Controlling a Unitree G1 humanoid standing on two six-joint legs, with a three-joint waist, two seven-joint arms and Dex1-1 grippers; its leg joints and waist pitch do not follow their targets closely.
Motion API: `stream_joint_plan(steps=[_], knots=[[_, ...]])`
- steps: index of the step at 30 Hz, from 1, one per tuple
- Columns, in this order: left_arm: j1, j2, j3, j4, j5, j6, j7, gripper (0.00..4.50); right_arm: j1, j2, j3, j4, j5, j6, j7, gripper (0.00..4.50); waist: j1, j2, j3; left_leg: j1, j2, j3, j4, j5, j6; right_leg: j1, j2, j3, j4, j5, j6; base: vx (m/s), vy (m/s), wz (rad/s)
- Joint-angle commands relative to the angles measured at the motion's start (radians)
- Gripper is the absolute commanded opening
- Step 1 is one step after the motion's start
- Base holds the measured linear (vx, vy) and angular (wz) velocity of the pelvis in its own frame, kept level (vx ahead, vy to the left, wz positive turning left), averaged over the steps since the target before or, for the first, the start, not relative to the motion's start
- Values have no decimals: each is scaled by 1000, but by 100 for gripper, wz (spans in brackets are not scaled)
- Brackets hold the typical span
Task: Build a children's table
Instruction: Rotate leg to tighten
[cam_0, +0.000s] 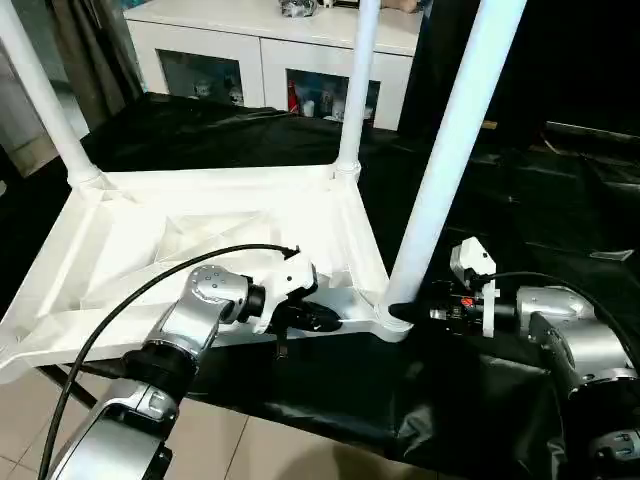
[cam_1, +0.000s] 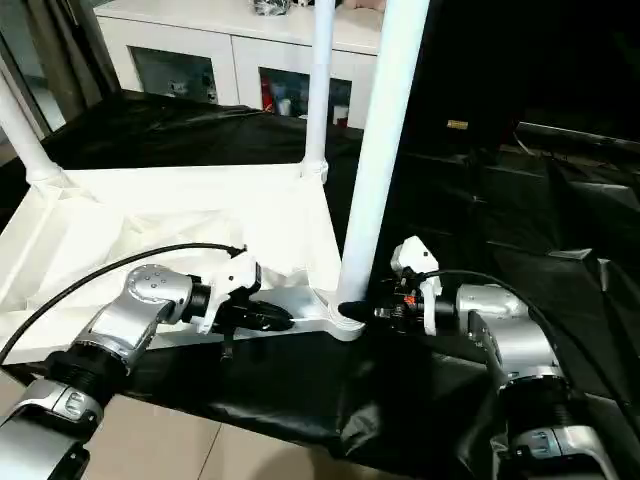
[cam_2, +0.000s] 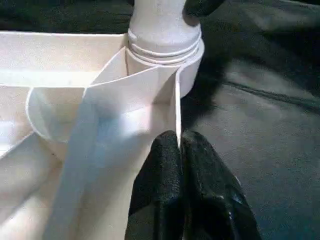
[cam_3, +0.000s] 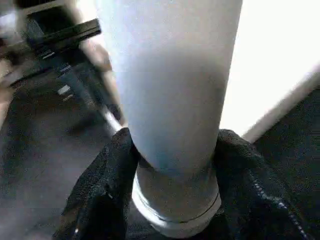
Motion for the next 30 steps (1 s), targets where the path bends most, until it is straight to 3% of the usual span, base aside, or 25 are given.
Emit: stream_joint_plan(steps=[1, 2, 6, 8, 12, 14, 18, 20, 24, 28, 30], knots=[[-28, -47, 26, 79, 30, 21, 200, 0, -4, 65, 3, 47, -24, 6, -146, 196, -1, -10, -51, 8, 25, -6, -62, -253, 30, 36, -58, 44, -75, -331, -186, 0, 0, 0], [-35, -54, 28, 88, 33, 25, 221, 0, -6, 76, 0, 58, -33, 4, -178, 196, -6, -13, -51, 7, 23, -8, -63, -265, 20, 37, -58, 42, -78, -367, -172, 0, 0, 0], [-93, -137, 43, 168, 47, 64, 395, 0, -28, 194, -34, 133, -85, 19, -478, 195, -16, -7, -46, 13, 21, -8, -65, -308, 10, 25, -56, 43, -91, -429, -148, 0, 0, 0], [-115, -171, 27, 196, 65, 61, 439, 0, -41, 253, -38, 156, -105, 27, -595, 195, -18, -7, -47, 13, 20, -12, -68, -321, 2, 27, -58, 40, -96, -460, -130, 0, 0, 0], [-135, -198, 0, 225, 92, 31, 451, 0, -48, 297, 5, 151, -134, -10, -573, 195, -18, -4, -46, 11, 19, -14, -70, -353, 14, 27, -57, 40, -103, -461, -114, 0, 0, 0], [-137, -198, -4, 229, 93, 26, 437, 0, -43, 297, 17, 132, -125, -37, -524, 249, -16, -6, -47, 11, 19, -14, -70, -351, 19, 27, -57, 41, -101, -450, -115, 0, 0, 0], [-131, -172, -5, 239, 92, 18, 405, 0, -46, 261, 15, 98, -72, -48, -401, 272, -12, -8, -49, 5, 21, -13, -70, -323, 35, 33, -58, 42, -95, -407, -131, 0, 0, 0], [-129, -164, -5, 239, 87, 12, 384, 0, -45, 237, 29, 83, -69, -47, -356, 308, -11, -8, -50, 4, 22, -12, -68, -309, 41, 36, -57, 43, -92, -376, -144, 0, 0, 0], [-94, -102, -31, 193, 76, 16, 202, 0, -13, 102, 83, 6, -60, -50, -125, 308, -6, -10, -51, -5, 23, -11, -67, -269, 63, 47, -59, 43, -82, -310, -164, 0, 0, 0], [-45, -27, -69, 113, 48, -9, 0, 0, -7, 13, 71, -21, -32, -38, 0, 308, -9, -11, -54, -13, 26, -15, -66, -228, 77, 56, -61, 40, -74, -273, -183, 0, 0, 0], [-28, -2, -76, 79, 34, -7, -54, 0, -10, -11, 65, -22, -28, -39, 33, 308, -9, -4, -53, -5, 30, -11, -64, -227, 74, 48, -57, 41, -71, -243, -210, 0, 0, 0]])
